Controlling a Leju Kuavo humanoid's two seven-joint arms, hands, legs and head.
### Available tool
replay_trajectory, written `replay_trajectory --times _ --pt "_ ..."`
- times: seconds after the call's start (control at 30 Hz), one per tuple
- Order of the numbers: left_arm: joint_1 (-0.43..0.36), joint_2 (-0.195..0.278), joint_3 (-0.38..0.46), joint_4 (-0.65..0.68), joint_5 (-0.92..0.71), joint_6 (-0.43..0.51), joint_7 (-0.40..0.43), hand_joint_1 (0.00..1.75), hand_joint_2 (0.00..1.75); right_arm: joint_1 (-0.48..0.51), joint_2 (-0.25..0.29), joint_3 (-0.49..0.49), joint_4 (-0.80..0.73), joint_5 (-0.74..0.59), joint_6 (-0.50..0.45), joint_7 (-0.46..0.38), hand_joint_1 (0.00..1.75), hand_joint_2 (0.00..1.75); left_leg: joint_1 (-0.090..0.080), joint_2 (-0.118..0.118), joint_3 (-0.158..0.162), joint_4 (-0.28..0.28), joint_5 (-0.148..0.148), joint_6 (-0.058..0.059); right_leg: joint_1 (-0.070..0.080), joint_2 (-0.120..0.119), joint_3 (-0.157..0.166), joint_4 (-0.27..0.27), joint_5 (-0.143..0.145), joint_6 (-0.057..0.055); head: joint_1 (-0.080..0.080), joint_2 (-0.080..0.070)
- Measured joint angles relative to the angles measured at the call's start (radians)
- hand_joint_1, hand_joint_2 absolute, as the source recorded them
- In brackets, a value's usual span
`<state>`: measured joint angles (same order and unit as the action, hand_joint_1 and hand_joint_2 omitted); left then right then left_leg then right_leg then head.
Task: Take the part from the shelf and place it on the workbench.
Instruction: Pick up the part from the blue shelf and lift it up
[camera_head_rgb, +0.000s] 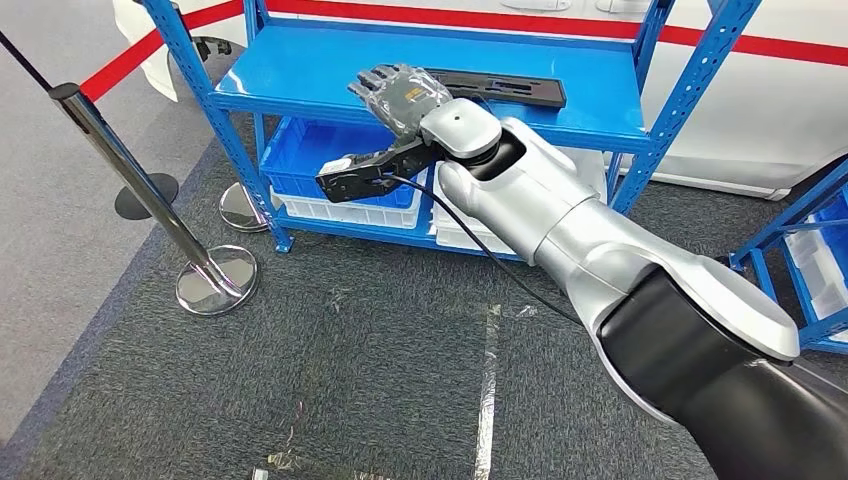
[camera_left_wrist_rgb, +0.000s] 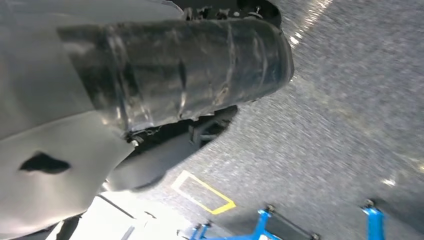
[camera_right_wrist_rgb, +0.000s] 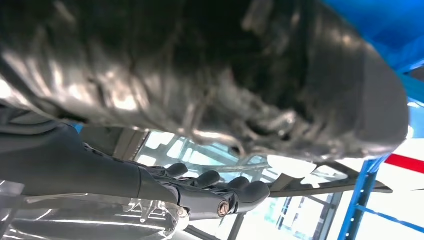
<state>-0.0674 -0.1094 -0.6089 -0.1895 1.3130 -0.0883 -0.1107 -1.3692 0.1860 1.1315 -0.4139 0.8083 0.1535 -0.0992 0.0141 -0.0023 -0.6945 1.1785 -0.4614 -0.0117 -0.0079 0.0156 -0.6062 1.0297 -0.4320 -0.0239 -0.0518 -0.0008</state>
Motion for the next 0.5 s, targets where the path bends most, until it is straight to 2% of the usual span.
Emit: replay_trajectory --times 0.03,0.07,0.1,0.17,0.2,0.27,0.3,0.37,0.4,0.43,0.47,0.5 --pt "0.001 0.001 0.0 0.0 0.0 0.001 0.0 0.0 0.0 -0.003 -0.001 0.0 0.0 0.0 0.0 0.0 0.0 0.0 -0.002 0.0 0.028 -0.062 0.028 0.006 0.001 0.001 0.004 -0.001 -0.003 0.002 0.0 0.0" --pt "0.003 0.001 0.0 0.001 0.0 0.001 0.0 0.0 0.0 -0.006 -0.002 0.0 0.0 0.0 0.0 0.0 0.0 0.0 -0.006 0.0 0.051 -0.112 0.043 0.012 0.002 0.001 0.005 -0.001 -0.005 0.005 0.0 0.0" --pt "0.004 0.002 0.0 0.001 0.0 0.001 0.0 0.0 0.0 -0.007 -0.003 0.0 0.001 0.0 0.0 0.0 0.0 0.0 -0.01 -0.001 0.063 -0.139 0.044 0.017 0.002 0.001 0.003 -0.002 -0.005 0.009 0.0 0.0" --pt "0.004 0.002 0.0 0.001 0.0 0.001 -0.002 0.0 0.0 -0.008 -0.005 0.0 0.001 0.001 0.0 0.0 0.0 0.0 -0.013 -0.002 0.072 -0.159 0.036 0.024 0.004 0.0 0.0 -0.005 -0.003 0.019 -0.002 0.0" --pt "0.003 0.001 0.0 0.001 0.0 0.001 -0.004 0.0 0.0 -0.007 -0.006 0.0 0.001 0.002 -0.001 0.0 0.0 0.0 -0.01 -0.002 0.076 -0.165 0.036 0.027 0.004 -0.001 0.0 -0.006 -0.005 0.025 -0.002 0.0" --pt "0.002 0.0 0.0 0.001 0.0 0.002 -0.007 0.0 0.0 -0.011 -0.009 0.0 0.001 0.004 -0.001 0.0 0.0 0.0 -0.003 -0.001 0.089 -0.179 0.039 0.035 0.006 -0.004 -0.009 0.022 -0.026 0.033 0.001 0.0" --pt "0.002 0.0 0.0 0.001 0.0 0.003 -0.008 0.0 0.0 -0.012 -0.01 0.0 0.001 0.005 0.0 0.0 0.0 0.0 -0.001 0.0 0.094 -0.183 0.039 0.039 0.005 -0.005 -0.032 0.069 -0.049 0.036 0.003 0.0" --pt "0.002 0.001 0.0 0.001 -0.001 0.004 -0.009 0.0 0.0 -0.011 -0.015 0.0 0.002 0.01 0.001 0.0 0.0 0.0 -0.002 0.001 0.097 -0.183 0.036 0.044 0.002 -0.006 -0.106 0.206 -0.1 0.041 0.006 0.0" --pt "0.001 0.001 0.0 0.001 -0.001 0.005 -0.009 0.0 0.0 -0.007 -0.017 0.0 0.002 0.013 0.002 0.0 0.0 0.0 -0.002 0.001 0.098 -0.182 0.034 0.046 0.001 -0.006 -0.141 0.264 -0.112 0.043 0.006 0.0" --pt "0.001 0.001 0.0 0.001 -0.001 0.005 -0.009 0.0 0.0 -0.003 -0.021 0.0 0.003 0.014 0.003 0.0 0.0 0.0 -0.002 -0.001 0.099 -0.18 0.031 0.046 -0.001 -0.007 -0.155 0.277 -0.102 0.044 0.006 0.0" --pt "0.002 0.001 0.0 0.001 -0.001 0.005 -0.009 0.0 0.0 -0.001 -0.023 0.0 0.003 0.015 0.004 0.0 0.0 0.0 -0.002 -0.003 0.1 -0.177 0.028 0.045 -0.003 -0.008 -0.149 0.249 -0.072 0.044 0.007 0.0" --pt "0.002 0.001 0.0 0.001 -0.001 0.006 -0.008 0.0 0.0 -0.002 -0.025 0.0 0.004 0.015 0.004 0.0 0.0 0.0 -0.002 -0.005 0.103 -0.174 0.023 0.043 -0.004 -0.008 -0.124 0.186 -0.031 0.042 0.007 0.0"
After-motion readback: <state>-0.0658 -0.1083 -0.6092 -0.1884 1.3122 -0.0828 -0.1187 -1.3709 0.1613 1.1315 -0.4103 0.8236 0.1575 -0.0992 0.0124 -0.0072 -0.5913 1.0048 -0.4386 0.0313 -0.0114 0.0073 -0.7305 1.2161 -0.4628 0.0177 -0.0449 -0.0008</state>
